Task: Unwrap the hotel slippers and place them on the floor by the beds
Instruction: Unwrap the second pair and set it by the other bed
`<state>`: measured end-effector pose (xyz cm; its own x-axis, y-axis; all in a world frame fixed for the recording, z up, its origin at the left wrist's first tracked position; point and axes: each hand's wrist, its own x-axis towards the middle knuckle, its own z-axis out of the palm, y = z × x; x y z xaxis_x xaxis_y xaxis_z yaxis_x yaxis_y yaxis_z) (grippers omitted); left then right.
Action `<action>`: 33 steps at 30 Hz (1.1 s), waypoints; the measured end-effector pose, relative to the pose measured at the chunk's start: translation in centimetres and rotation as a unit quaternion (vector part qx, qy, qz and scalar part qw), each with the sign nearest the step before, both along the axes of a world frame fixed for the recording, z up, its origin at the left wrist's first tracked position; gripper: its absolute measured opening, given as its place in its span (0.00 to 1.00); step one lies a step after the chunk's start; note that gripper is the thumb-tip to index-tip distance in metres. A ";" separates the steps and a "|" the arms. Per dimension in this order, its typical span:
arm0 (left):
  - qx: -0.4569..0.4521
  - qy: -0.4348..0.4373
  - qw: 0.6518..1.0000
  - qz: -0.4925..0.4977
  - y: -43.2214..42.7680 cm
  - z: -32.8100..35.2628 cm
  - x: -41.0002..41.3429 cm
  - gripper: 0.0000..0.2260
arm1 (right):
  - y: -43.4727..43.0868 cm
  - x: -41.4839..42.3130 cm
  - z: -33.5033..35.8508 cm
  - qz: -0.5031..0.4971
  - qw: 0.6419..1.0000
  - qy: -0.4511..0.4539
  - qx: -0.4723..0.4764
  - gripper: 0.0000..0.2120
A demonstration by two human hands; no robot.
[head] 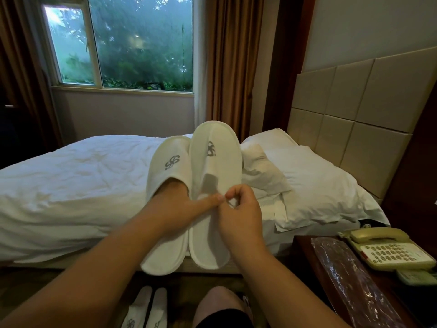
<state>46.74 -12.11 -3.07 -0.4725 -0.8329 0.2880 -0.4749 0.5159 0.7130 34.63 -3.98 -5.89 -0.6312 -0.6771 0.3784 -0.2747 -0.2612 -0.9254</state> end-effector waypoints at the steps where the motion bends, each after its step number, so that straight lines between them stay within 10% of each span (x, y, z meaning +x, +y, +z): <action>1: -0.022 0.010 0.999 0.032 0.0 -0.3 -0.1 0.41 | 0.0 0.1 0.1 -0.007 1.000 0.007 -0.006 0.09; 11: -0.214 -0.046 0.956 0.193 0.1 -1.1 0.4 0.24 | -0.1 -0.5 -0.3 -0.070 0.994 0.082 0.023 0.03; 22: -0.170 -0.157 0.959 0.161 1.1 -0.9 -0.5 0.15 | -1.0 -2.2 1.0 -0.139 0.907 0.334 0.216 0.23; 27: -0.090 -0.275 0.943 0.162 0.9 -0.8 -1.3 0.18 | -1.1 2.4 1.7 -0.017 0.951 0.260 0.165 0.18; 33: -0.096 -0.162 0.967 0.172 1.1 -0.8 -0.4 0.21 | -1.7 1.7 1.6 0.093 0.962 0.203 0.157 0.10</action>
<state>46.37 -11.03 -3.88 -0.2692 -0.9028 0.3355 -0.8245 0.3961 0.4041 36.36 -5.65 -4.29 -0.3321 -0.8847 0.3270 -0.6056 -0.0658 -0.7930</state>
